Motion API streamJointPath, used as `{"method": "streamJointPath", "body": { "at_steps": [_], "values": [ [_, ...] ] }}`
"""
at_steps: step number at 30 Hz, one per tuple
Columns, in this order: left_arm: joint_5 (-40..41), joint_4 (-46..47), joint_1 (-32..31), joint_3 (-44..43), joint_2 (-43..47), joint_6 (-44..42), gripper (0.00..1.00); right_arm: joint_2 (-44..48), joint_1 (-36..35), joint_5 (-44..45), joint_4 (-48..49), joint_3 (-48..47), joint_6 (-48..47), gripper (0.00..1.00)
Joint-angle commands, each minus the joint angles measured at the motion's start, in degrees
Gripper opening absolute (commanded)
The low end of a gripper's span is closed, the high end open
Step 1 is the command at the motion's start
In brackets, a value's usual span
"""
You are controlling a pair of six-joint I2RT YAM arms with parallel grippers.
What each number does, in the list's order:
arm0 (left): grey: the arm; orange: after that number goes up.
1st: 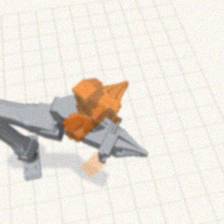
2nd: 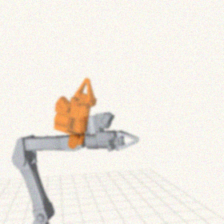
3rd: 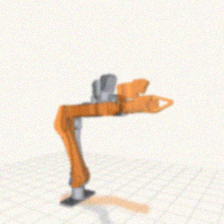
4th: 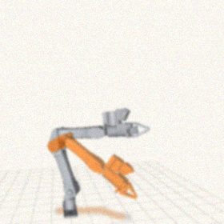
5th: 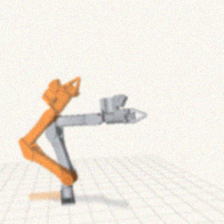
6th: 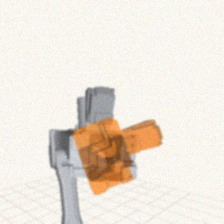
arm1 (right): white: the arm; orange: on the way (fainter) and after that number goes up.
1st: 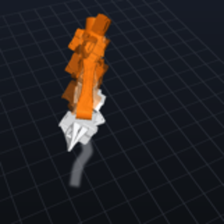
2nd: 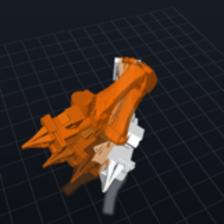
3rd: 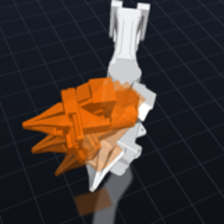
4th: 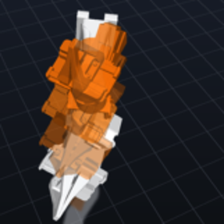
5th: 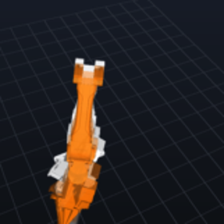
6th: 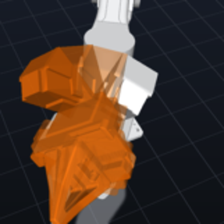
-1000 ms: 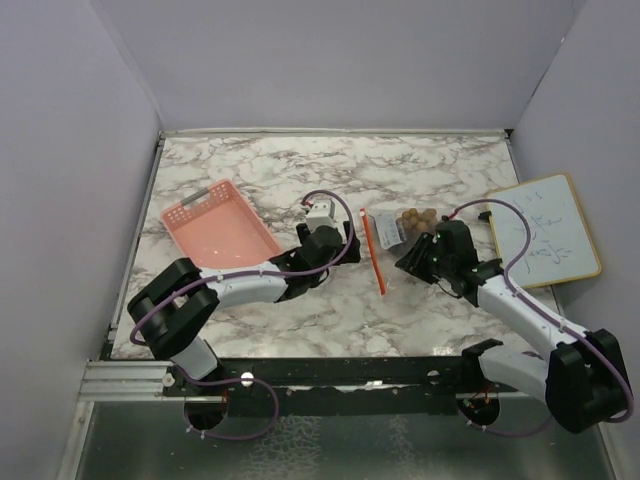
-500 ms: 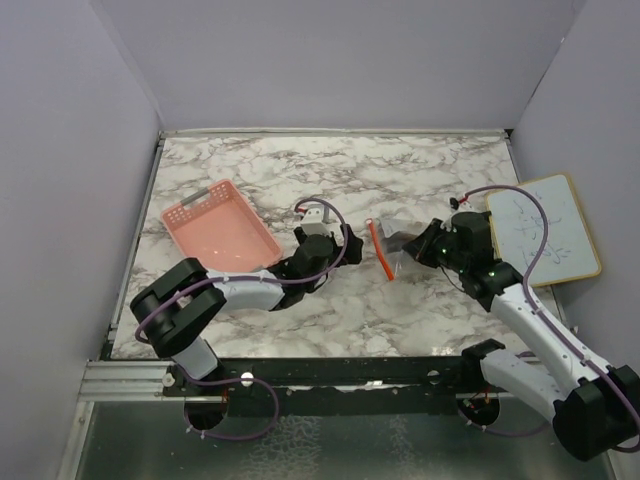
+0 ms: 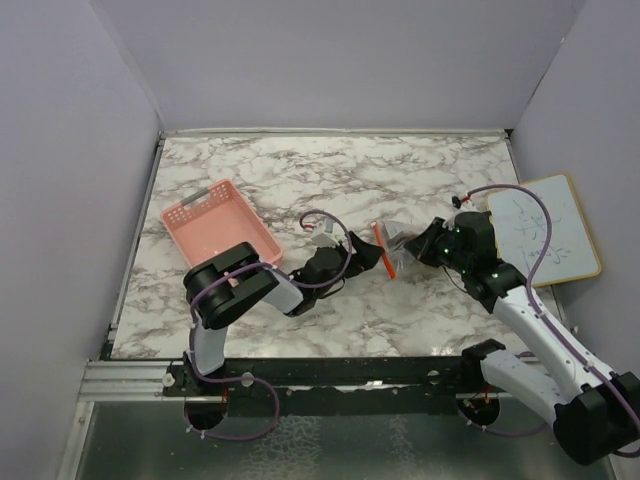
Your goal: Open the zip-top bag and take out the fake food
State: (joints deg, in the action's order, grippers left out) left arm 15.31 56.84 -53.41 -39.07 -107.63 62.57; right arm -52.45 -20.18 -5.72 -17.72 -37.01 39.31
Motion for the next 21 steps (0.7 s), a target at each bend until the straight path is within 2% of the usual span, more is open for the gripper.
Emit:
{"method": "streamJointPath", "body": {
  "at_steps": [1,5,10,14,21],
  "values": [
    [-0.6,7.9,-1.7,-1.9,-3.2,9.5,0.86,2.6,0.1,-1.6,2.6,3.0,-1.4,0.01],
    [-0.3,7.0,-2.4,-3.2,-4.3,11.7,0.86,4.7,0.1,-1.7,3.2,6.3,-1.8,0.01],
    [-1.5,15.4,-2.3,-2.5,-8.7,19.5,0.83,6.5,0.1,-1.0,3.3,8.4,-2.3,0.01],
    [-3.1,16.0,-2.6,-4.4,-11.1,21.2,0.78,6.9,0.1,-0.9,2.9,8.2,-2.7,0.02],
    [-2.4,18.3,-2.6,-4.1,-12.3,22.2,0.44,7.6,0.1,-0.4,2.1,7.6,-3.2,0.01]
  ]
}}
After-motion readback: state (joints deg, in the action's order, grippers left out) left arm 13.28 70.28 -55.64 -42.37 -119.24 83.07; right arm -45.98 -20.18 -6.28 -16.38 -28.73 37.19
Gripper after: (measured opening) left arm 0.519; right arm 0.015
